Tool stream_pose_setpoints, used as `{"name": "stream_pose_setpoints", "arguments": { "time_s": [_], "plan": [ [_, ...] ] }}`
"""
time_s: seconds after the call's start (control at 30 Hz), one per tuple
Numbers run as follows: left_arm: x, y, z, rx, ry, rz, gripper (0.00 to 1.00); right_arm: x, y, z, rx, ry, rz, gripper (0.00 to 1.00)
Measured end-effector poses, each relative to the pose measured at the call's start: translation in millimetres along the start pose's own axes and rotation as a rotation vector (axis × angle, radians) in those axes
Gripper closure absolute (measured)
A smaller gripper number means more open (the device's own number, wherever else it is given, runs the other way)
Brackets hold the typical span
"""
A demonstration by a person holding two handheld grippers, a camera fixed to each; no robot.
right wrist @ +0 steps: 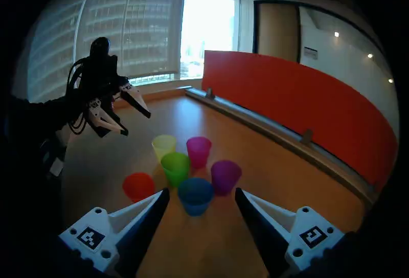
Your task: Pour water
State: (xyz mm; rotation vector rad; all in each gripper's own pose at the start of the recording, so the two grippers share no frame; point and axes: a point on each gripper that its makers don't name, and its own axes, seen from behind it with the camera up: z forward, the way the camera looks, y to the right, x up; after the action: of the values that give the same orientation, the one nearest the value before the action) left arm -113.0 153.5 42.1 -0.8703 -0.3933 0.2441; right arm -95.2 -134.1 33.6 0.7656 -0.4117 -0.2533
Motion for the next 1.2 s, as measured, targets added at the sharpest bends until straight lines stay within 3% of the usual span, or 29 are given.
{"name": "stream_pose_setpoints", "arguments": {
  "time_s": [0.67, 1.2],
  "plan": [
    [-11, -4.7, 9.7, -0.001, -0.004, -0.015, 0.01, -44, -4, 48.8, 0.043, -0.070, -0.007, 0.00],
    [-16, -9.6, 10.2, 0.005, -0.011, -0.017, 0.01, -63, -9, 85.4, 0.062, -0.107, -0.009, 0.00]
  ]
}}
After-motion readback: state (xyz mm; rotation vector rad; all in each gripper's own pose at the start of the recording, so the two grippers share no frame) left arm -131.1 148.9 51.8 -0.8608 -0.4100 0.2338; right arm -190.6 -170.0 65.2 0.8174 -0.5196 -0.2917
